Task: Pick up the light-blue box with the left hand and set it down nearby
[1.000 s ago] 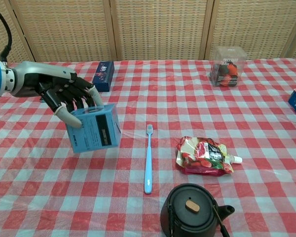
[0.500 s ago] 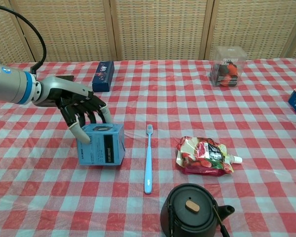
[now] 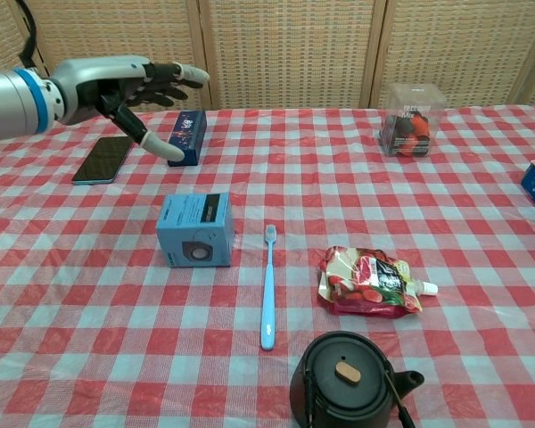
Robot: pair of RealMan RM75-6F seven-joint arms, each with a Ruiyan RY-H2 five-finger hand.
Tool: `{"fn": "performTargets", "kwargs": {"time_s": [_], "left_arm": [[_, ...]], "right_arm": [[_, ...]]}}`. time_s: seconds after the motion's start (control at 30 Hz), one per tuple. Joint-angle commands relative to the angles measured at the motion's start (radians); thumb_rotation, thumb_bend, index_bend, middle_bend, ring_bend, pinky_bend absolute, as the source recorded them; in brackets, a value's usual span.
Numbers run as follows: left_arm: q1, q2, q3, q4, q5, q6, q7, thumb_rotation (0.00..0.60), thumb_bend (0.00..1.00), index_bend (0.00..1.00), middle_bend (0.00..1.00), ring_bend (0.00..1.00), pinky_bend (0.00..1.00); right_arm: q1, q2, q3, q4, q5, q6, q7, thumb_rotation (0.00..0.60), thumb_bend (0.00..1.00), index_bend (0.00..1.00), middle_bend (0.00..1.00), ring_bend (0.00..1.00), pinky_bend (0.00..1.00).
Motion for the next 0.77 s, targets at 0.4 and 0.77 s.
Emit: {"fn": "performTargets", "kwargs": {"time_s": [0.4, 0.77], "left_arm": [[0.256, 0.103, 0.071, -0.105, 0.014, 0.409, 0.324, 0.600, 0.00, 0.00, 0.00, 0.00, 0.00], [0.583, 0.215, 0.258, -0.277, 0.053, 0.741, 0.536, 0.600, 0.00, 0.00, 0.00, 0.00, 0.00]], "right_arm": [[-0.012, 0.014, -0.004, -0.018, -0.018, 0.028, 0.019, 0.600, 0.00, 0.00, 0.00, 0.00, 0.00], [-0.014, 0.021, -0.010, -0.019, -0.049, 0.049, 0.048, 0.600, 0.00, 0.00, 0.00, 0.00, 0.00]]}}
